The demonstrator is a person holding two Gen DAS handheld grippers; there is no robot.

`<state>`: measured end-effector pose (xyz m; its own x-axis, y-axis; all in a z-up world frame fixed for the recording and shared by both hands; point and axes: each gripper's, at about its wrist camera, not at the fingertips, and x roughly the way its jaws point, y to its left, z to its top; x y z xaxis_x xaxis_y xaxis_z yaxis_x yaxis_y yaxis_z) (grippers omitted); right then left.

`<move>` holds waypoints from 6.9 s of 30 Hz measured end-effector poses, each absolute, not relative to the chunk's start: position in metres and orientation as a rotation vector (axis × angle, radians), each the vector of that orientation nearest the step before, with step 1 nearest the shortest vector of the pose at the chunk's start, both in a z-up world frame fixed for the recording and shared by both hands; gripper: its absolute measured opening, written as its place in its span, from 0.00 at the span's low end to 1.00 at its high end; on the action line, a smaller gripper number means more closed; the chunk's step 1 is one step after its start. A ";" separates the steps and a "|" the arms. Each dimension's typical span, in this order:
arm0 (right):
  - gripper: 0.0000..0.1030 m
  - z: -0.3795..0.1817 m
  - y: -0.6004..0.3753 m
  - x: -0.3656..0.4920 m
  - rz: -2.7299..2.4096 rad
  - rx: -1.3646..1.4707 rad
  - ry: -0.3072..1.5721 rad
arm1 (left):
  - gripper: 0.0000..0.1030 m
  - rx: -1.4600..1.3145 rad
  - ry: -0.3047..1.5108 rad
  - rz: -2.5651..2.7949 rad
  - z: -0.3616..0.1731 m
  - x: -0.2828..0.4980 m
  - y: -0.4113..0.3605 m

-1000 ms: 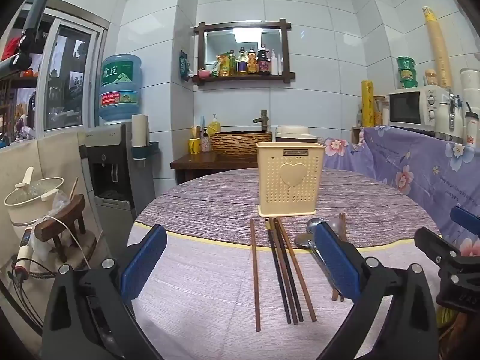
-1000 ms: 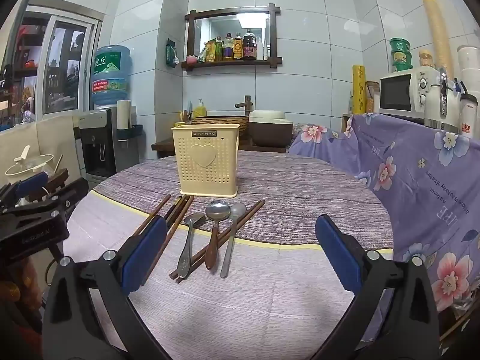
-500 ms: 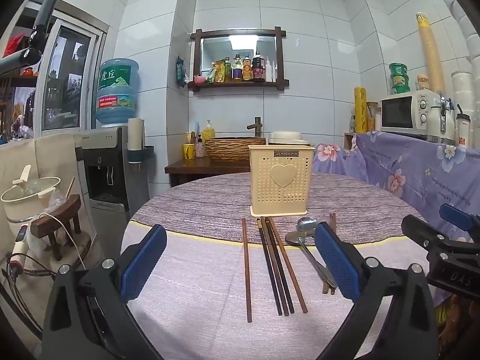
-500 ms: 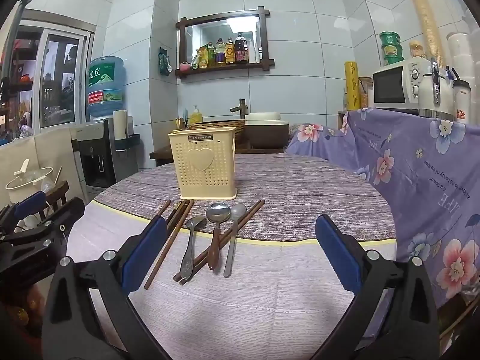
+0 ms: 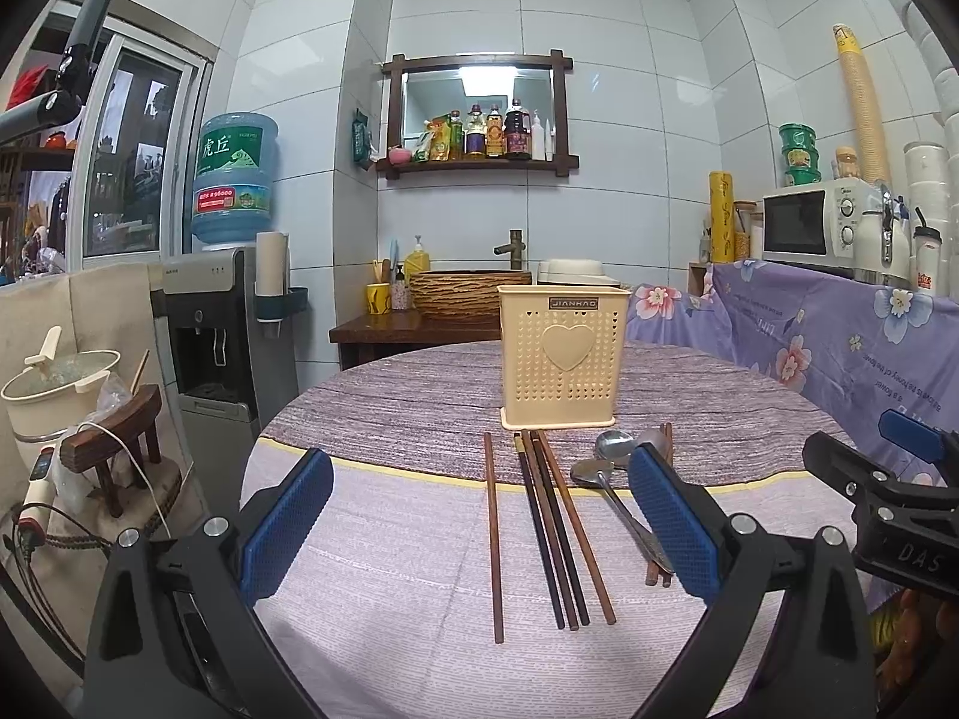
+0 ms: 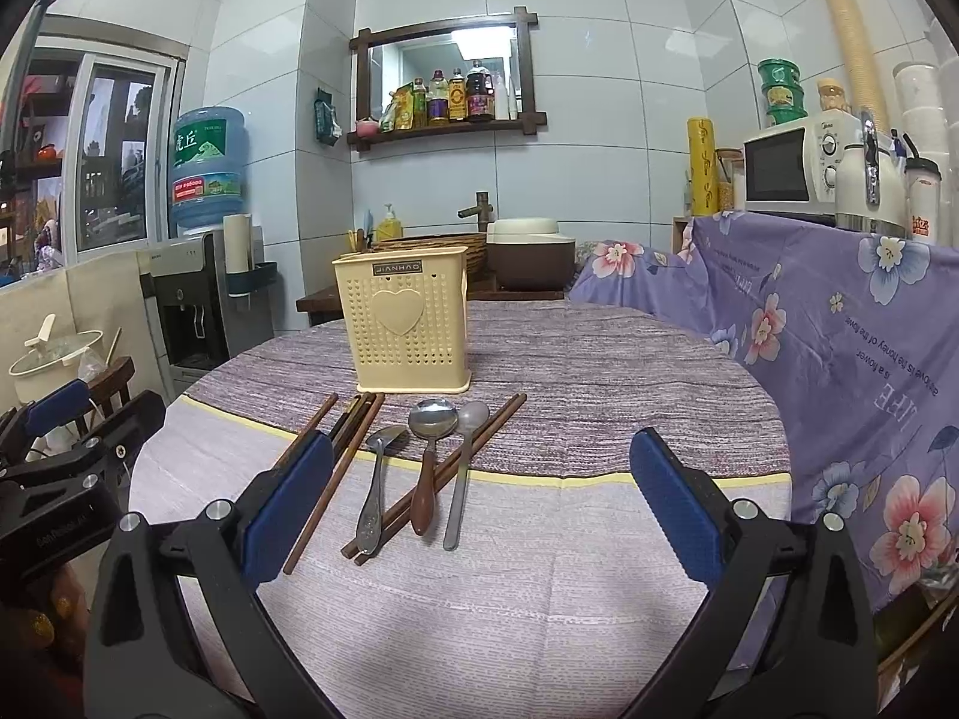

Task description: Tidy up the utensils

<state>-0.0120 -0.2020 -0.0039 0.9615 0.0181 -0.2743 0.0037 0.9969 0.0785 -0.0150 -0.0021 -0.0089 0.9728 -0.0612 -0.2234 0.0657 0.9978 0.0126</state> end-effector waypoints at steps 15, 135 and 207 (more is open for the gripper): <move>0.95 -0.008 -0.202 -0.003 -0.013 0.074 0.320 | 0.95 0.015 0.231 -0.062 -0.012 -0.013 0.000; 0.05 -0.059 -0.269 0.171 0.026 0.152 0.870 | 0.50 0.161 0.927 -0.153 -0.051 0.186 0.001; 0.38 -0.058 -0.184 0.267 0.217 -0.228 0.947 | 0.08 -0.009 0.721 -0.113 0.054 0.203 0.019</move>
